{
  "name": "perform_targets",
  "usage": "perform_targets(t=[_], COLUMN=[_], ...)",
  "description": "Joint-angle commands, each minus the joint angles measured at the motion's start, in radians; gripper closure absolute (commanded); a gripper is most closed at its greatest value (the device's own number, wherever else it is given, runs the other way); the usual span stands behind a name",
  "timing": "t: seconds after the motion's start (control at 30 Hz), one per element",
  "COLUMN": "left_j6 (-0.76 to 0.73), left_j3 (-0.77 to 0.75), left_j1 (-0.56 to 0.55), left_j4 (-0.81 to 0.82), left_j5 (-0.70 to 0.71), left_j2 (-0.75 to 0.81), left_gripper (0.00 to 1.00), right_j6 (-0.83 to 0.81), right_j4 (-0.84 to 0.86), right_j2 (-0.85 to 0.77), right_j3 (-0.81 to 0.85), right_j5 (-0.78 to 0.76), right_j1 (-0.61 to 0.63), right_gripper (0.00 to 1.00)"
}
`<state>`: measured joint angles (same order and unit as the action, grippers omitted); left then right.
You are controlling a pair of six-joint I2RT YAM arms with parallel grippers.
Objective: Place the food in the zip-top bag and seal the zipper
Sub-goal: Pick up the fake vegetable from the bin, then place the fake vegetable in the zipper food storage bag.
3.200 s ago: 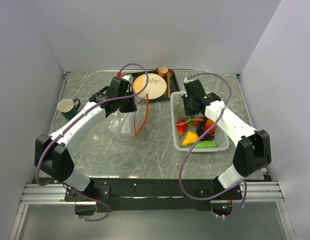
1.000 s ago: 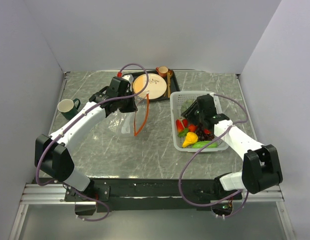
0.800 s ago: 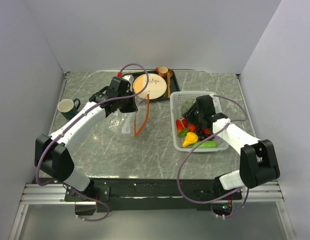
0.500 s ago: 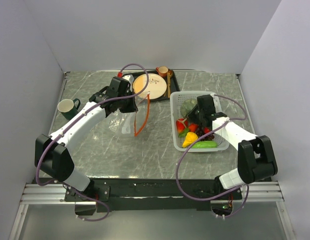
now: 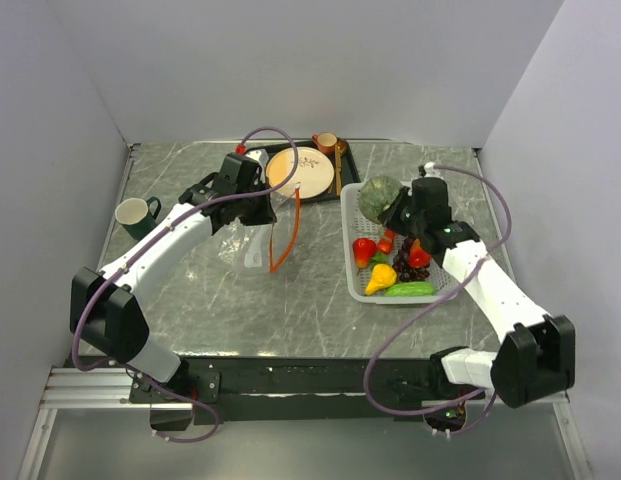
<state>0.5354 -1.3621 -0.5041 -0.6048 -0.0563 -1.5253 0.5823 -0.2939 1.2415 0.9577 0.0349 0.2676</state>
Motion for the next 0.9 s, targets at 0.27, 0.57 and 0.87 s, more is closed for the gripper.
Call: perform_targets(t=[0.27, 0.57, 0.87], left_j6=[0.008, 0.018, 0.037], left_j3=[-0.028, -0.035, -0.026], left_j1=[0.004, 0.004, 0.004], left_j4=[0.046, 0.037, 0.053], left_j5=[-0.028, -0.033, -0.047], left_j2=[-0.019, 0.008, 0.062], left_gripper=[0.99, 0.99, 0.99], right_j6=[-0.265, -0.15, -0.047], right_j4=[-0.03, 0.248, 0.469], right_j2=[-0.05, 0.016, 0.104], right_j3=[0.11, 0.038, -0.022], right_j5=[0.511, 0.665, 0.7], right_j1=[0.139, 0.202, 0.228], right_gripper=[1.0, 1.0, 1.0])
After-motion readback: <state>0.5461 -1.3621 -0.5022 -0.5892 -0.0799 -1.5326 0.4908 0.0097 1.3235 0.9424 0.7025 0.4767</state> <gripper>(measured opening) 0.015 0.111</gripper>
